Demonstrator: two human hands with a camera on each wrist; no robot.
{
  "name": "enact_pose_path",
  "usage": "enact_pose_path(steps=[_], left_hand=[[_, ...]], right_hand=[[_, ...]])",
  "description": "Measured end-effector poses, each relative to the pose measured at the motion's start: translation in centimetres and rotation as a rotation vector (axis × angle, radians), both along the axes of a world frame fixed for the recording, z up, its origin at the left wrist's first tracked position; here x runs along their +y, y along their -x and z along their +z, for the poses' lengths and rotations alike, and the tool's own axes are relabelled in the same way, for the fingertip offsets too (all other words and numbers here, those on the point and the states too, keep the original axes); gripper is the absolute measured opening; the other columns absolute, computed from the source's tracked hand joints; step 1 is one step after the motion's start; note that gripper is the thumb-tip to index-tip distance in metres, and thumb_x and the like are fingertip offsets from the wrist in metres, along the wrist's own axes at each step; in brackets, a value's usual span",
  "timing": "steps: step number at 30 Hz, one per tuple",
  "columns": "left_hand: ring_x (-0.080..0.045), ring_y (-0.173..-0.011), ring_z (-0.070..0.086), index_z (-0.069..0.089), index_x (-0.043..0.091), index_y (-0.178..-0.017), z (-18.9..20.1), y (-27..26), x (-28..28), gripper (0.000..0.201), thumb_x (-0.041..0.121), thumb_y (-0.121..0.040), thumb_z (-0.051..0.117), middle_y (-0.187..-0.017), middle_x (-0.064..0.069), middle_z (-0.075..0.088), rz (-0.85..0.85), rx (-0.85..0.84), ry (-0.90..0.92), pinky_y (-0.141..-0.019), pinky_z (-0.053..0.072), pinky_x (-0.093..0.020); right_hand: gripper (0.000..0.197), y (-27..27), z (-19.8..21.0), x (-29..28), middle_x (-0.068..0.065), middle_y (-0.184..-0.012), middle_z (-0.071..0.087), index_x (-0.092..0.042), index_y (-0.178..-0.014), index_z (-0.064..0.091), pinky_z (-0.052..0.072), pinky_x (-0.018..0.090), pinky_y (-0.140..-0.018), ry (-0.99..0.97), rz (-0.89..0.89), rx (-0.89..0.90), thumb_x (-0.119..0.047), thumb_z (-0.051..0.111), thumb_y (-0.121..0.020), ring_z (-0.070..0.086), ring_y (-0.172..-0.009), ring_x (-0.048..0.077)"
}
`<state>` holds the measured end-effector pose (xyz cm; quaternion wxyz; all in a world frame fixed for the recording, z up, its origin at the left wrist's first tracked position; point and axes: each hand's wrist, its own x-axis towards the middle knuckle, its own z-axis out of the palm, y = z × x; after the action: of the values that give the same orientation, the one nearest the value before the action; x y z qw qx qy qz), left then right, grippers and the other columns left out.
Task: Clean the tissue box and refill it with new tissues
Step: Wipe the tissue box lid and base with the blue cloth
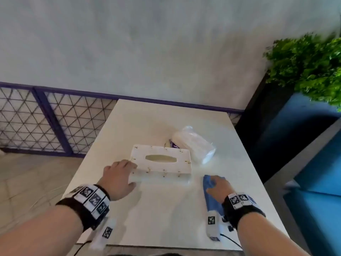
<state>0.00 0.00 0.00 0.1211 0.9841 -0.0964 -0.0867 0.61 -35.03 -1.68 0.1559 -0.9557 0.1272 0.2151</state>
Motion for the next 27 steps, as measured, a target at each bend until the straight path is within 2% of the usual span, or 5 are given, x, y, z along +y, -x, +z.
enact_pose_path(steps=[8, 13, 20, 24, 27], left_hand=[[-0.022, -0.147, 0.005, 0.005, 0.021, -0.151, -1.8, -4.6, -5.0, 0.087, 0.019, -0.079, 0.054, -0.161, 0.006, 0.003, -0.059, 0.079, -0.313, -0.112, 0.014, -0.052], [-0.020, -0.146, 0.011, 0.026, 0.023, -0.144, -2.2, -5.4, -5.4, 0.073, 0.008, -0.078, 0.053, -0.155, 0.005, 0.025, -0.104, 0.030, -0.346, -0.109, 0.016, -0.052], [-0.012, -0.141, 0.026, 0.029, 0.025, -0.141, -2.8, -4.6, -4.0, 0.070, 0.005, -0.077, 0.049, -0.149, 0.004, 0.039, -0.187, -0.049, -0.255, -0.108, 0.017, -0.046], [-0.015, -0.130, 0.040, 0.021, 0.020, -0.140, -2.4, -5.1, -3.9, 0.078, 0.011, -0.072, 0.058, -0.133, 0.007, 0.053, -0.144, -0.042, -0.161, -0.104, 0.020, -0.041], [-0.016, -0.127, 0.043, 0.021, 0.019, -0.139, -2.4, -5.3, -3.9, 0.078, 0.022, -0.072, 0.060, -0.130, 0.007, 0.053, -0.133, -0.049, -0.235, -0.101, 0.024, -0.041]], right_hand=[[0.096, 0.9, -4.6, -0.5, -0.006, -0.160, -0.012, -0.040, -0.149, -0.009, 0.028, 0.048, -0.115, 0.227, 0.037, 0.235, -0.021, 0.055, -0.079, 0.007, -0.148, 0.031], [0.058, 2.5, -3.7, -0.2, 0.004, -0.145, 0.040, -0.027, -0.143, 0.036, 0.040, 0.031, -0.106, 0.191, 0.067, 0.136, -0.020, 0.055, -0.089, 0.040, -0.132, 0.027], [0.031, 1.1, 3.6, -0.1, -0.001, -0.109, 0.067, -0.024, -0.106, 0.068, 0.045, 0.022, -0.084, -0.161, 0.029, -0.192, -0.010, 0.051, -0.086, 0.063, -0.104, 0.023], [0.044, -2.8, 7.3, 6.2, -0.003, -0.089, 0.060, -0.031, -0.092, 0.070, 0.044, 0.018, -0.072, -0.139, 0.458, -0.404, 0.003, 0.047, -0.075, 0.052, -0.083, 0.017], [0.041, -4.6, 6.3, 12.1, 0.001, -0.117, 0.062, -0.026, -0.110, 0.069, 0.044, 0.038, -0.098, -0.012, 0.726, -0.360, -0.002, 0.055, -0.080, 0.051, -0.106, 0.021]])
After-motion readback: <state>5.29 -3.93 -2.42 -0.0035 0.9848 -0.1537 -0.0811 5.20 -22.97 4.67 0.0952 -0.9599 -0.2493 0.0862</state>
